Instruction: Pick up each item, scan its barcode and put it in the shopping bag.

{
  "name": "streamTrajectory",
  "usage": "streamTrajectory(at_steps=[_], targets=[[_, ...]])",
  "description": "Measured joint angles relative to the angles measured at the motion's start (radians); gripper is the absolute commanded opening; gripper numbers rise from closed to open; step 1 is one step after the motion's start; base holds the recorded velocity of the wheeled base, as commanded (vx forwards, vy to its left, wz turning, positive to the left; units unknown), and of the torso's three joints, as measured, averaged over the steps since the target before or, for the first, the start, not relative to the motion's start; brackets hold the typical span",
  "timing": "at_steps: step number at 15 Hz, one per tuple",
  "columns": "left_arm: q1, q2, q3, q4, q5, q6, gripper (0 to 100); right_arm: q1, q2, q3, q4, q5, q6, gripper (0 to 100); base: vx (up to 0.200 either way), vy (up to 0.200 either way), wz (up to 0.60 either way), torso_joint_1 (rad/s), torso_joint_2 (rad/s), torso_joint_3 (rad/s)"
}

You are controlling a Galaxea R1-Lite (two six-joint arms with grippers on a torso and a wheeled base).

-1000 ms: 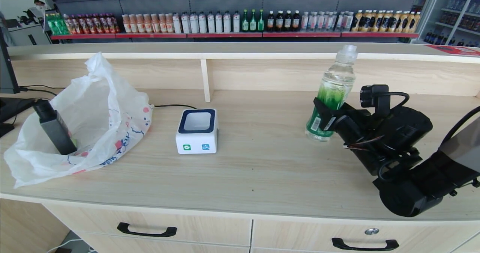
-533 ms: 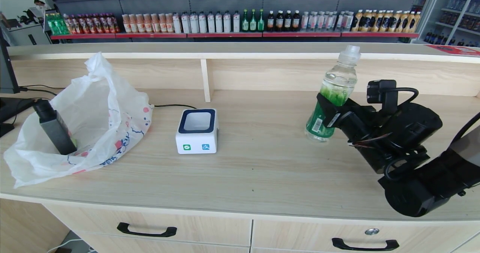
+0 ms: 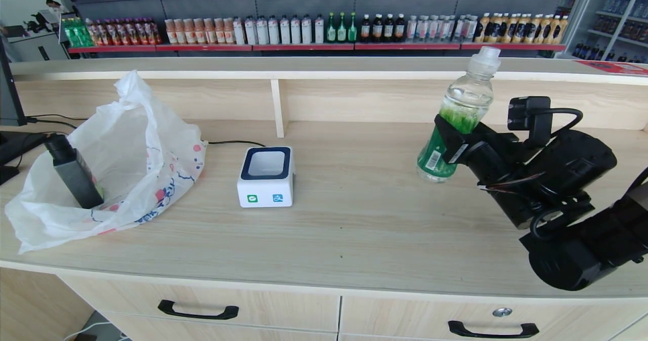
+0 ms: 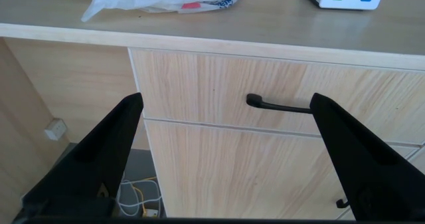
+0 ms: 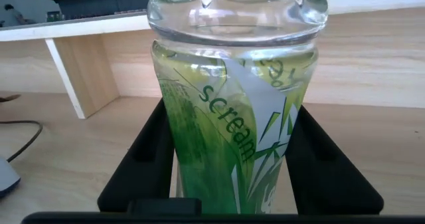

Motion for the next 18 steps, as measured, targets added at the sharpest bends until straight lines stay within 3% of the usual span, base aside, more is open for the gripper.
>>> streamTrajectory(at_steps=[6,14,18], targets=[[0.0,0.0,0.0,0.0,0.0,-0.001,100,0.025,-0.111,0.019,-0.001,0.035,-0.024,0,0.0,0.0,0.0,0.0,0.0,0.0],[0.0,0.0,0.0,0.0,0.0,-0.002,100,0.294,-0.409,0.314,-0.002,0.086,-0.025,0,0.0,0.0,0.0,0.0,0.0,0.0],[0.001,0.0,0.0,0.0,0.0,-0.003,100,0.445,-0.485,0.329,0.0,0.093,-0.013,0,0.0,0.0,0.0,0.0,0.0,0.0]])
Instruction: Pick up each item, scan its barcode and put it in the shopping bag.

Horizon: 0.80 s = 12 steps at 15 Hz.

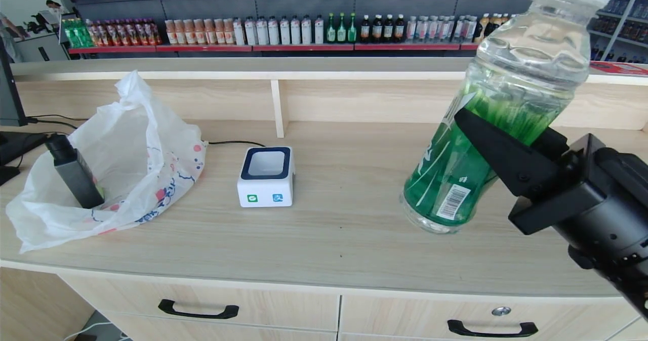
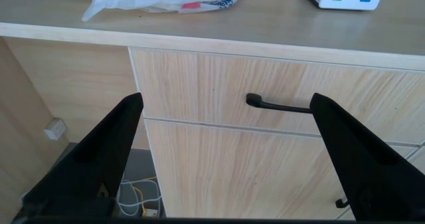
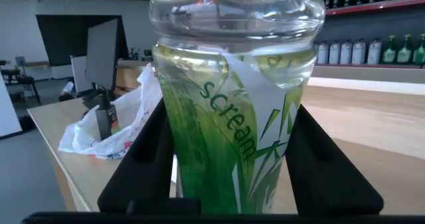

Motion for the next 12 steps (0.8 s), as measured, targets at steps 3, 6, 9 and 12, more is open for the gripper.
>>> streamTrajectory(at_steps=[3,6,9,12], targets=[[0.0,0.0,0.0,0.0,0.0,0.0,100,0.086,-0.006,-0.054,-0.003,0.008,0.079,0,0.0,0.0,0.0,0.0,0.0,0.0],[0.0,0.0,0.0,0.0,0.0,0.0,100,0.116,0.009,-0.093,0.0,0.024,0.112,0,0.0,0.0,0.0,0.0,0.0,0.0],[0.0,0.0,0.0,0.0,0.0,0.0,100,0.148,0.041,-0.175,-0.001,0.044,0.114,0,0.0,0.0,0.0,0.0,0.0,0.0],[0.0,0.0,0.0,0.0,0.0,0.0,100,0.155,0.057,-0.209,-0.001,0.042,0.112,0,0.0,0.0,0.0,0.0,0.0,0.0]])
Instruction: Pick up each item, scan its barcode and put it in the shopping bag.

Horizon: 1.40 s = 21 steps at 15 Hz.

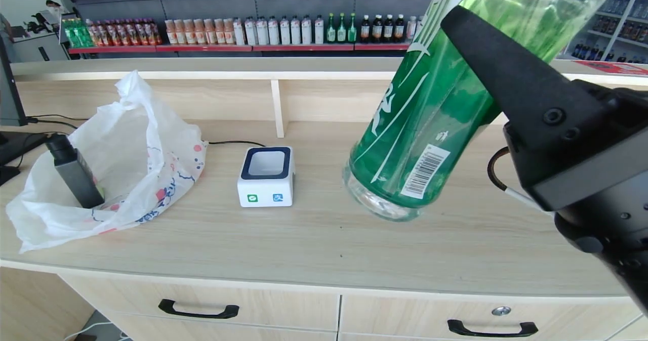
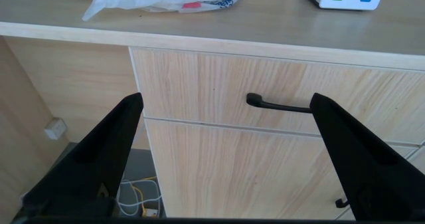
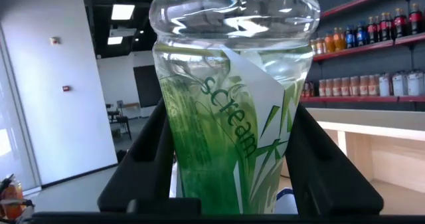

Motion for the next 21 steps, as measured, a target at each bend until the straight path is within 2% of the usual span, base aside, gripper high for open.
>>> streamTrajectory(at_steps=[15,21], targets=[[0.0,0.0,0.0,0.0,0.0,0.0,100,0.023,-0.016,-0.008,0.0,0.002,-0.002,0,0.0,0.0,0.0,0.0,0.0,0.0],[0.0,0.0,0.0,0.0,0.0,0.0,100,0.03,-0.016,0.002,0.0,-0.005,-0.049,0,0.0,0.0,0.0,0.0,0.0,0.0]])
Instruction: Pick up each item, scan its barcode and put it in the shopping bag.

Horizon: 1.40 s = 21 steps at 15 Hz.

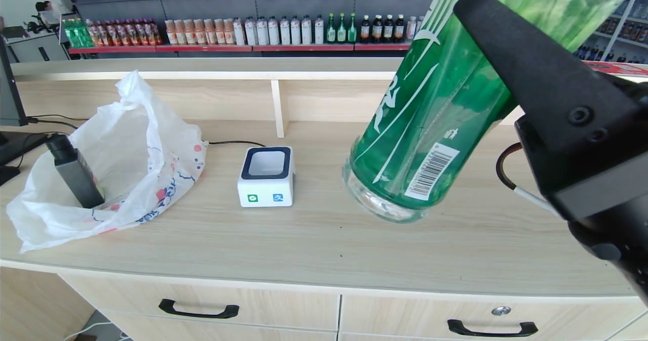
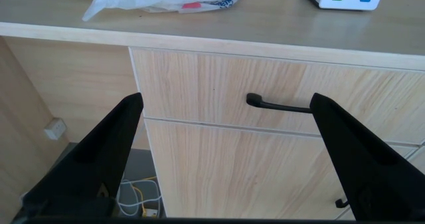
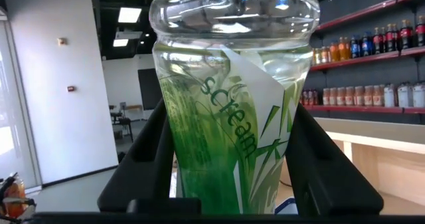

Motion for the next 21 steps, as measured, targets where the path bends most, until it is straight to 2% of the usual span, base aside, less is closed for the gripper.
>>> streamTrajectory(at_steps=[3,7,11,17,21], targets=[[0.0,0.0,0.0,0.0,0.0,0.0,100,-0.006,0.002,0.049,0.001,-0.019,-0.05,0,0.0,0.0,0.0,0.0,0.0,0.0],[0.0,0.0,0.0,0.0,0.0,0.0,100,-0.048,0.019,0.072,0.001,-0.133,-0.102,0,0.0,0.0,0.0,0.0,0.0,0.0],[0.0,0.0,0.0,0.0,0.0,0.0,100,-0.183,0.069,0.075,0.001,-0.167,-0.158,0,0.0,0.0,0.0,0.0,0.0,0.0],[-0.001,0.0,0.0,0.002,0.0,0.003,100,-0.43,0.144,0.066,0.002,-0.169,-0.16,0,0.0,0.0,0.0,0.0,0.0,0.0],[-0.001,0.0,0.0,0.002,0.0,0.001,100,-0.508,0.212,0.008,0.001,-0.169,-0.147,0,0.0,0.0,0.0,0.0,0.0,0.0]])
